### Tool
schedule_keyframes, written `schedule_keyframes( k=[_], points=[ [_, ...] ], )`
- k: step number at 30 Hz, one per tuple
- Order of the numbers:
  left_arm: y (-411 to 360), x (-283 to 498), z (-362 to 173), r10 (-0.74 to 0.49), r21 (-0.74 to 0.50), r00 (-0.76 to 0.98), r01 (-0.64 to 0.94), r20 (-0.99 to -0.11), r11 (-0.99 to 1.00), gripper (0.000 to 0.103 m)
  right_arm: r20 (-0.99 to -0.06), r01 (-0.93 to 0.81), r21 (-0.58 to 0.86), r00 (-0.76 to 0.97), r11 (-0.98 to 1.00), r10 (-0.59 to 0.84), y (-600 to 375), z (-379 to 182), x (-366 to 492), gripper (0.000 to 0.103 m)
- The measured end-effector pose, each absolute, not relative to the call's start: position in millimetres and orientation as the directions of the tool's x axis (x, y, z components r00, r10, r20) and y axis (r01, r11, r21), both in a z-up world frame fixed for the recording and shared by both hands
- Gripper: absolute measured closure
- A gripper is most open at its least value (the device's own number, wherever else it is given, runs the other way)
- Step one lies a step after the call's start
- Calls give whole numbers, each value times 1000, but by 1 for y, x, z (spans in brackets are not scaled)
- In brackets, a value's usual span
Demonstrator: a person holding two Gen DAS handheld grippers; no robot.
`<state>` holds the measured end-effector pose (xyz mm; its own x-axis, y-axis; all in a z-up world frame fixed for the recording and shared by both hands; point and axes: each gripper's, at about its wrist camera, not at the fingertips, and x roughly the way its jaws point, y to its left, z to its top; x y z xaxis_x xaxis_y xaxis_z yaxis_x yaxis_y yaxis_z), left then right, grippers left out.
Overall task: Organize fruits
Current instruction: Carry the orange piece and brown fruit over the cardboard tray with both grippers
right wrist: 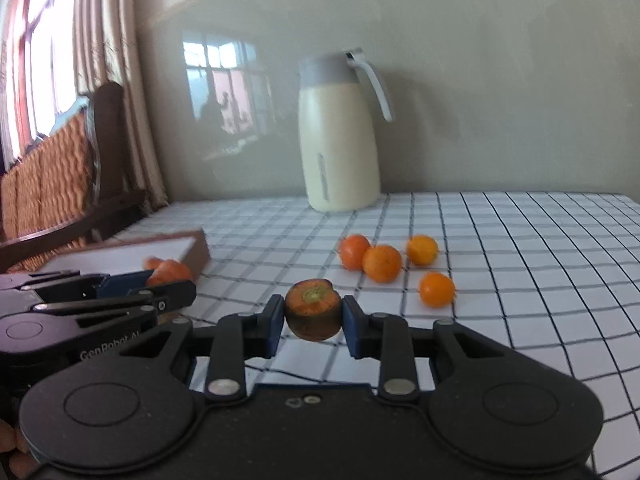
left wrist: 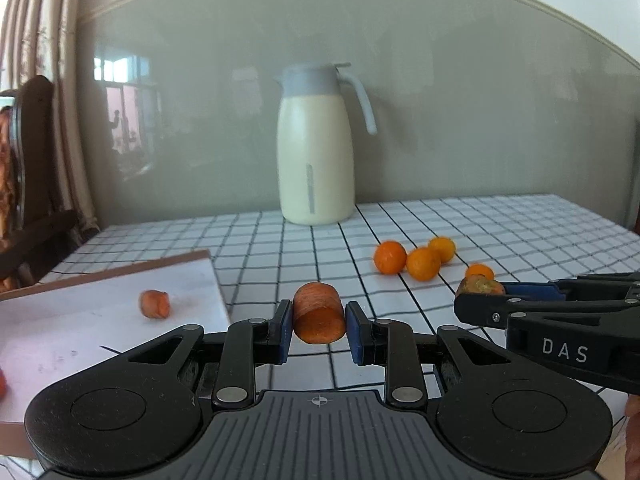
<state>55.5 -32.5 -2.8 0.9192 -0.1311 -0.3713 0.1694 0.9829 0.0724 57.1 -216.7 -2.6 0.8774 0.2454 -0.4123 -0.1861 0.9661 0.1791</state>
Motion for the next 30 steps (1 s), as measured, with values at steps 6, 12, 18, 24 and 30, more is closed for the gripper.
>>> schedule_keyframes(
  k=[6,12,18,24,30],
  points=[
    [-5,45,5,-82,63,940,109,-332,992,74,-327,-244,177,899,954,291,-199,9,55,81],
    [26,34,11,-25,50,950,43,-310,998,74,-281,-329,176,886,928,368,-176,16,55,81],
    [56,23,11,39,24,954,-34,-298,999,74,-242,-398,180,868,900,433,-153,22,55,81],
    [84,21,11,116,-3,952,-122,-284,993,74,-214,-433,177,860,884,464,-132,25,58,81],
    [107,17,11,179,-15,946,-190,-269,982,74,-209,-456,183,848,871,488,-114,23,63,80]
  ],
)
